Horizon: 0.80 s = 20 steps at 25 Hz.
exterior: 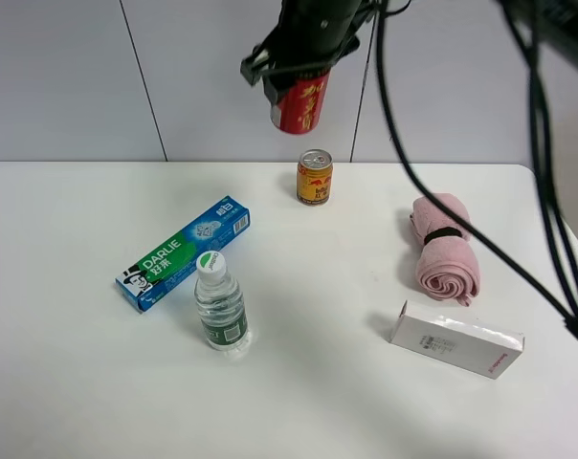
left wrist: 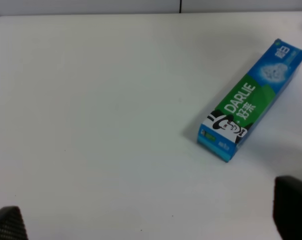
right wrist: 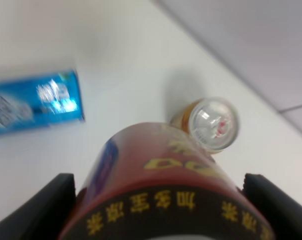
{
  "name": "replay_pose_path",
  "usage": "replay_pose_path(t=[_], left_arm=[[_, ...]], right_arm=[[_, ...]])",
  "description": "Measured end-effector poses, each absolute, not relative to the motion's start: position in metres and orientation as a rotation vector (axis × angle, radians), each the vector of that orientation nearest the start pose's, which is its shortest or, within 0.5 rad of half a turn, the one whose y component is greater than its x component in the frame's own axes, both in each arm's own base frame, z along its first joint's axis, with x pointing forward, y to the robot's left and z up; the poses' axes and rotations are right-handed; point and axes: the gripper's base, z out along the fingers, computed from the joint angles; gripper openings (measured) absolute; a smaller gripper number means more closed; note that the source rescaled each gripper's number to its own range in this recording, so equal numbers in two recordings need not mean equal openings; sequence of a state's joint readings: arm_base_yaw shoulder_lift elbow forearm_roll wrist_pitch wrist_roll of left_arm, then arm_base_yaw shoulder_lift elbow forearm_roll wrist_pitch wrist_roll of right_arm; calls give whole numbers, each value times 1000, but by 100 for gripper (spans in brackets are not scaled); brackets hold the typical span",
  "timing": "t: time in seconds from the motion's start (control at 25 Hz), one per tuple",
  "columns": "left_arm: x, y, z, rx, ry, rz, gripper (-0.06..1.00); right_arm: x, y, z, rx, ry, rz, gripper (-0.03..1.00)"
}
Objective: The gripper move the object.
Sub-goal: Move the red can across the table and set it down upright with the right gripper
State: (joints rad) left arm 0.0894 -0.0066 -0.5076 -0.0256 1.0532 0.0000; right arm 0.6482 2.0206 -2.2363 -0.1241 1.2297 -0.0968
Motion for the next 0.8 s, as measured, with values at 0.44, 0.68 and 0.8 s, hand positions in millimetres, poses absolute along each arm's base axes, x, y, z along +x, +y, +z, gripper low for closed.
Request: replay_pose_path(t=[0.44, 0.68, 0.8], left_arm=[[-6, -3, 280, -89, 2020, 26, 100], [-6, -3, 280, -89, 2020, 26, 100], [-6, -3, 280, -89, 2020, 26, 100]], right_arm=[[276, 183, 463, -773, 2216, -16, 0], [228, 133, 458, -608, 2271, -117, 0], [207, 114, 444, -534, 2310, -140, 0]])
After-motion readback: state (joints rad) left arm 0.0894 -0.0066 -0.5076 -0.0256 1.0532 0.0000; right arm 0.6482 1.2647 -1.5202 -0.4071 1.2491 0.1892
